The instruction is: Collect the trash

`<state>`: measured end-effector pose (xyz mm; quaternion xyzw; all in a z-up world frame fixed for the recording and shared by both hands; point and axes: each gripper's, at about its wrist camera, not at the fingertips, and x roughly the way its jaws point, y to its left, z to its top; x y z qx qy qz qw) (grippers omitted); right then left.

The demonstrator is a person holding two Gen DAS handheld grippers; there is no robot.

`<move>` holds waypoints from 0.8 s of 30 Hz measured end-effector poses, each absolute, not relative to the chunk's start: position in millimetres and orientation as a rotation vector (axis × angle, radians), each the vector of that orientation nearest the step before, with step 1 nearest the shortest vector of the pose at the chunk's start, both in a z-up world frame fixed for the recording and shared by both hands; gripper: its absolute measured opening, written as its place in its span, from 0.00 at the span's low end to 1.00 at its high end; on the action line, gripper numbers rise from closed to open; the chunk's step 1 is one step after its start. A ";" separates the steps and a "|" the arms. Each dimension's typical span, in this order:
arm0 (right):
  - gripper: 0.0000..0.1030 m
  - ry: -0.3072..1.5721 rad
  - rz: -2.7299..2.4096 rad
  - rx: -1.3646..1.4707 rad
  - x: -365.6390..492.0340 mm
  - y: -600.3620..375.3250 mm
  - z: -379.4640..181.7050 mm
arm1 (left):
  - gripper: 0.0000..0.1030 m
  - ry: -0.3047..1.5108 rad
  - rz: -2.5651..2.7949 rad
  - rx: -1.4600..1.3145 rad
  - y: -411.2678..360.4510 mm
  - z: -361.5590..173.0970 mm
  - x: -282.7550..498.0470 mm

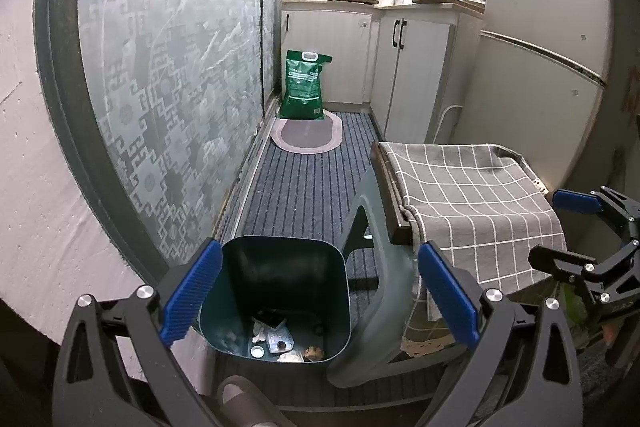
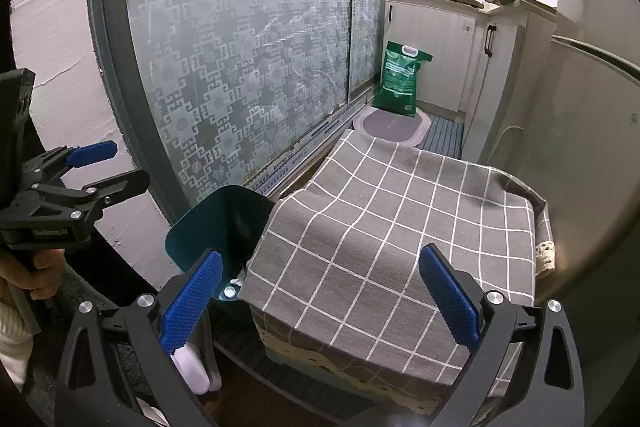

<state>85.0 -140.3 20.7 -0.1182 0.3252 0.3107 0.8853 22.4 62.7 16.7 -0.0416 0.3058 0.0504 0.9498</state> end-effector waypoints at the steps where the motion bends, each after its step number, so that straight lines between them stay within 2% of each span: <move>1: 0.97 0.676 0.646 -0.246 85.2 -140.5 20.9 | 0.97 0.622 0.102 -0.084 62.6 16.7 22.5; 24: 0.97 0.675 0.645 -0.249 84.1 -140.4 19.5 | 0.97 0.628 0.101 -0.074 60.8 14.2 23.2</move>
